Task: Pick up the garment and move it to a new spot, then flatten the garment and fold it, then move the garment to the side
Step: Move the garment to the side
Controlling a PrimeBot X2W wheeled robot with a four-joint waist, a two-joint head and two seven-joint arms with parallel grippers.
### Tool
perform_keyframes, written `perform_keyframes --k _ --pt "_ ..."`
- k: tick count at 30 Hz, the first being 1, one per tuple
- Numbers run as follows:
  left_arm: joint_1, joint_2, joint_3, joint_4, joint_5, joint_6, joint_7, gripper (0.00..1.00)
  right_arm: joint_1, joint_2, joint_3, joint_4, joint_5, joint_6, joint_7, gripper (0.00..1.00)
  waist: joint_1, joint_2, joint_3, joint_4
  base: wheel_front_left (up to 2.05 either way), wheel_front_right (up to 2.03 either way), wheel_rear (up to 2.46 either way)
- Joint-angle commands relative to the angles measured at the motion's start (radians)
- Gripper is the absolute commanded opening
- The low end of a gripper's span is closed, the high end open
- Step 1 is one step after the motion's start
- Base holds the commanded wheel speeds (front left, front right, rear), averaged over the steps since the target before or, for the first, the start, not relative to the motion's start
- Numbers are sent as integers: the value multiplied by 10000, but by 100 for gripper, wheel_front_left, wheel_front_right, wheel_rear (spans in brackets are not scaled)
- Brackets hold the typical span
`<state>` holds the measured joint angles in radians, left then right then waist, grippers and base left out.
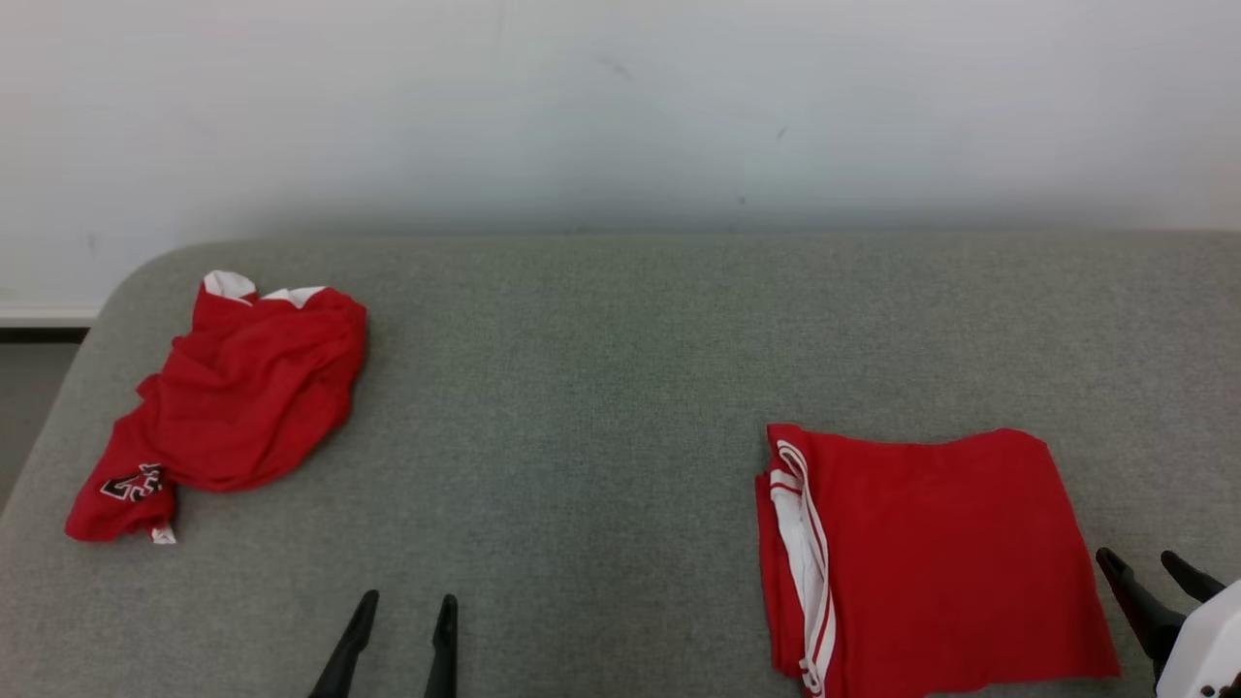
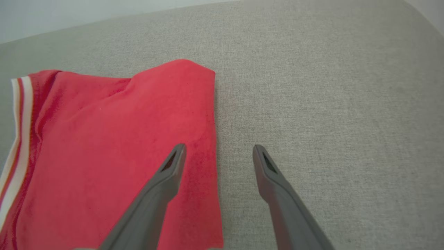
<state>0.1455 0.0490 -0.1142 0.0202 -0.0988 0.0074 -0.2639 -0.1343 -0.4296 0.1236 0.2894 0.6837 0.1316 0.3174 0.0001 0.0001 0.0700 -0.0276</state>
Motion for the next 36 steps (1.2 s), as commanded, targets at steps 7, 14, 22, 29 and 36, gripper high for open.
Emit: perform_keyframes --k 7,14,22,29,36 --pt "-536 39 187 213 495 -349 0 100 -1169 -384 680 1130 1649 -19 1092 100 -1 -1 895 474 0 0 0" --pt "-723 63 296 169 680 -484 -1 100 -1622 -437 1259 1642 2313 -19 1353 100 -1 -1 1204 606 0 0 0" --pt "-916 56 241 250 716 -559 -1 100 -2019 -200 1961 1880 3431 3 1518 100 -1 -1 1426 681 0 0 0" --pt "-1052 43 109 316 623 -537 -1 100 -2258 -43 2599 1647 4313 26 1402 48 -1 -1 1473 799 0 0 0" --pt "-1074 36 -8 378 496 -447 -1 100 -2444 -533 3120 1447 4936 18 971 0 -1 -1 1382 876 0 0 0"
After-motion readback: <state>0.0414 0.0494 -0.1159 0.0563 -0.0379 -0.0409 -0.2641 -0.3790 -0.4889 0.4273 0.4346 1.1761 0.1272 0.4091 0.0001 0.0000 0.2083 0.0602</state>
